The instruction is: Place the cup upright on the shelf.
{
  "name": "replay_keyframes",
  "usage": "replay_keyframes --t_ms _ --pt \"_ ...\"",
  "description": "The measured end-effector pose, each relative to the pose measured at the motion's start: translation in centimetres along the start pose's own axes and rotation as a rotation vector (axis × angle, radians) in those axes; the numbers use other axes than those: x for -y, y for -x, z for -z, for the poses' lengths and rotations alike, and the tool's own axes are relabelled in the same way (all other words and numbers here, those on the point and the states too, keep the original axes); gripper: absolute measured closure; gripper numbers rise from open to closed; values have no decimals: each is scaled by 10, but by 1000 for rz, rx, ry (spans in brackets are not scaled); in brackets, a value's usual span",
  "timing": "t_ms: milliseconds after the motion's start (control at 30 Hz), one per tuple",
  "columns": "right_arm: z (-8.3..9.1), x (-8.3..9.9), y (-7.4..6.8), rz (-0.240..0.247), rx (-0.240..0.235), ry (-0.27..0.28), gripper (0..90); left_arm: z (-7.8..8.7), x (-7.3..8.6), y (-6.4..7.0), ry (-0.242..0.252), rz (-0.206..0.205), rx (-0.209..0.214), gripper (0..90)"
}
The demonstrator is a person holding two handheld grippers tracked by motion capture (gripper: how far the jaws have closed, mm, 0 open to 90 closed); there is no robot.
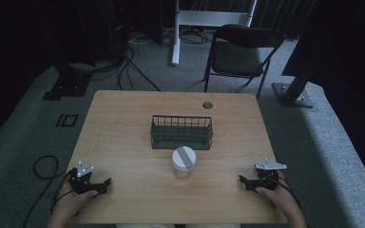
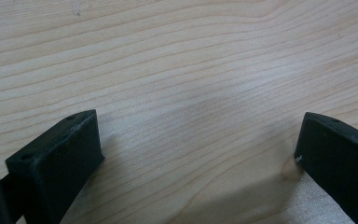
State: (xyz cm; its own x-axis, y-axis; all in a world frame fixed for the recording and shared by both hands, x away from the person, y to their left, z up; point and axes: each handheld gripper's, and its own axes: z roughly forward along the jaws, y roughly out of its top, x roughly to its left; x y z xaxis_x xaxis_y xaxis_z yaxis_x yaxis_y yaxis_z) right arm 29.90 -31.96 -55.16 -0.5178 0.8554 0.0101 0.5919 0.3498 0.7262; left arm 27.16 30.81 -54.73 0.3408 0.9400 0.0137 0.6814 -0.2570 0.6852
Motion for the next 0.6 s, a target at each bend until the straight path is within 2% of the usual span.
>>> replay_keyframes --t_ms 600 --pt "0 0 -1 -4 3 -2 111 0 0 0 1 1 1 7"
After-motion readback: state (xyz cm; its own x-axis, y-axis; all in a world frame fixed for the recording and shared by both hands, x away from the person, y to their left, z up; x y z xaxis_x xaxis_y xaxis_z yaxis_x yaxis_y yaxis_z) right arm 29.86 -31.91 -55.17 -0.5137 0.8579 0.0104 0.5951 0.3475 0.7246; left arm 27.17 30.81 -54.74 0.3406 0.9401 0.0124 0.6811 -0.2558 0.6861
